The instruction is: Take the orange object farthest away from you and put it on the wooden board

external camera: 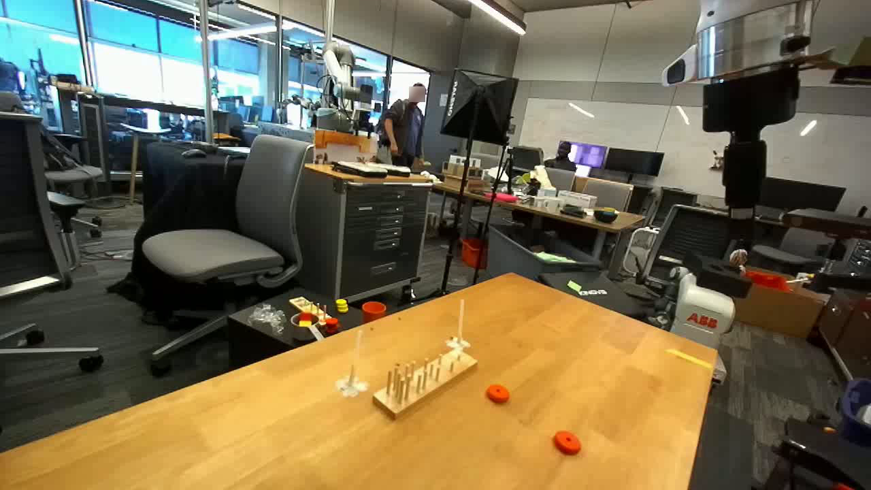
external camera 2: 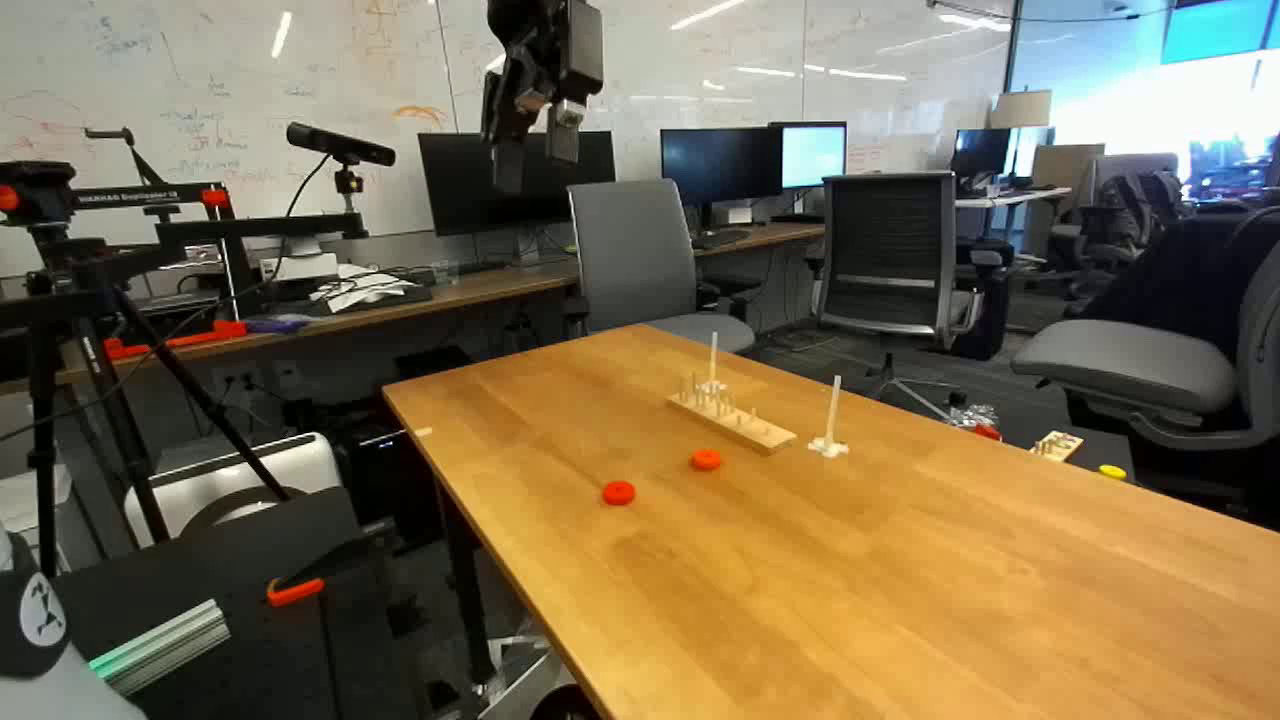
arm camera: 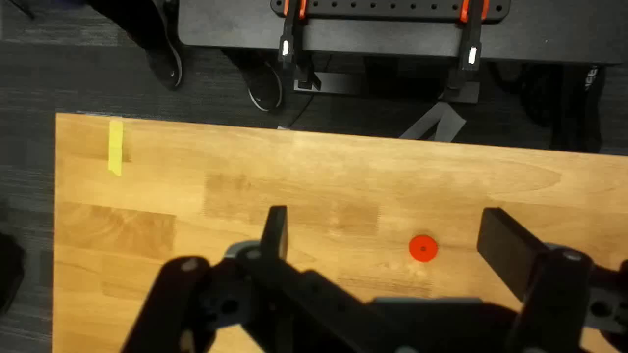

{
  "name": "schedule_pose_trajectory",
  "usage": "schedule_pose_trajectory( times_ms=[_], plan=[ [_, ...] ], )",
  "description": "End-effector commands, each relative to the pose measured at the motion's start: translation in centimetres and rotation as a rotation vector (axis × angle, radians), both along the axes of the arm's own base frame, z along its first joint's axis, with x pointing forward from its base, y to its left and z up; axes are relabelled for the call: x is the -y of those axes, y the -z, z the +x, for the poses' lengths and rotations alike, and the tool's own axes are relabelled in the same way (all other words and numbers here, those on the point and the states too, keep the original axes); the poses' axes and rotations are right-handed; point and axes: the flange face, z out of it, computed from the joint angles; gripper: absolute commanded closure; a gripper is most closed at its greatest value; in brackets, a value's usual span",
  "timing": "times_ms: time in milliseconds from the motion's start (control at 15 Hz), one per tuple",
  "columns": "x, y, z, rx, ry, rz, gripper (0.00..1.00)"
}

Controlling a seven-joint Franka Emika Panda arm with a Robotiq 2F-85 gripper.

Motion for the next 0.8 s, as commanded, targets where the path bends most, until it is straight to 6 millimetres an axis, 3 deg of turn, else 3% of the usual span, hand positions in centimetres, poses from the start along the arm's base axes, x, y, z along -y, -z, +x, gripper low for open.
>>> schedule_pose_trajectory(
  times_ms=[0, 333, 467, 733],
  plan=[
    [0.0, -0.1, 0.1, 0.002, 0.000, 0.000, 0.00],
    [-0.1, -0.3, 0.1, 0.006, 0.000, 0.001, 0.00],
    [-1.0, 0.8, 2.5, -0.012, 0.049, 0.045, 0.00],
    [-2.0, 5.1, 8.7, -0.072, 0.210, 0.100, 0.00]
  ],
)
